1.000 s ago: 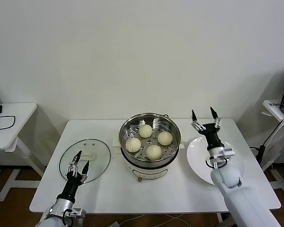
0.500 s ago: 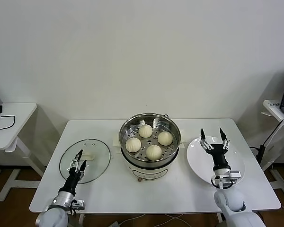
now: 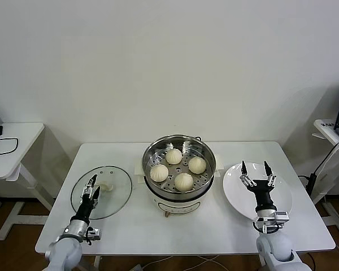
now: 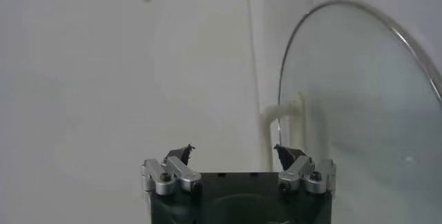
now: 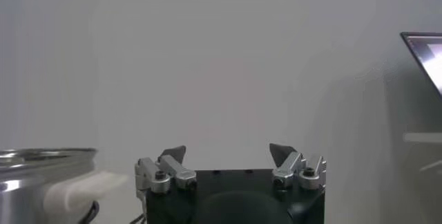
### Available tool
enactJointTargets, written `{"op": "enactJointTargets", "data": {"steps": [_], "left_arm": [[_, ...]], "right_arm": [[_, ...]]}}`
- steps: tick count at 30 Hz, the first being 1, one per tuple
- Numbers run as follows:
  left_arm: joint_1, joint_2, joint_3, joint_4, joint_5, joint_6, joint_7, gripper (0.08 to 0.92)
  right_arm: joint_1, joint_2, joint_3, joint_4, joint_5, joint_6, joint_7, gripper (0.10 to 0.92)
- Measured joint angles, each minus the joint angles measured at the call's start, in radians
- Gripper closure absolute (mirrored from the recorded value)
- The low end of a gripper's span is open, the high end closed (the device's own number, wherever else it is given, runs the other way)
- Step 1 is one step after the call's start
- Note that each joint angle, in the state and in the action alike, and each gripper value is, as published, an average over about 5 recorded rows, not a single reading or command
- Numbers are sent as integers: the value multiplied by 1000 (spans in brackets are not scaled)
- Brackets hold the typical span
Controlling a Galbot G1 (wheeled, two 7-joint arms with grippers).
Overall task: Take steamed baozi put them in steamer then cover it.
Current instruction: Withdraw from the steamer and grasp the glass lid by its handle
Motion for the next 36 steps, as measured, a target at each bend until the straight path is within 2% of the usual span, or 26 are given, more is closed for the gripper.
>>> {"op": "enactJointTargets", "data": {"steps": [19,22,36], "left_arm": [[-88,-21,20,77,-13,10,11,192],[-97,-21,23,88,-16,11,15,252],[-111,-20,34,124,-43,9,31,674]], "right_arm": [[-12,20,9,-5,-23,1,-2,203],[-12,22,9,-5,-25,-1,-2,203],[-3,26,9,1,-34,-9,3,203]]}}
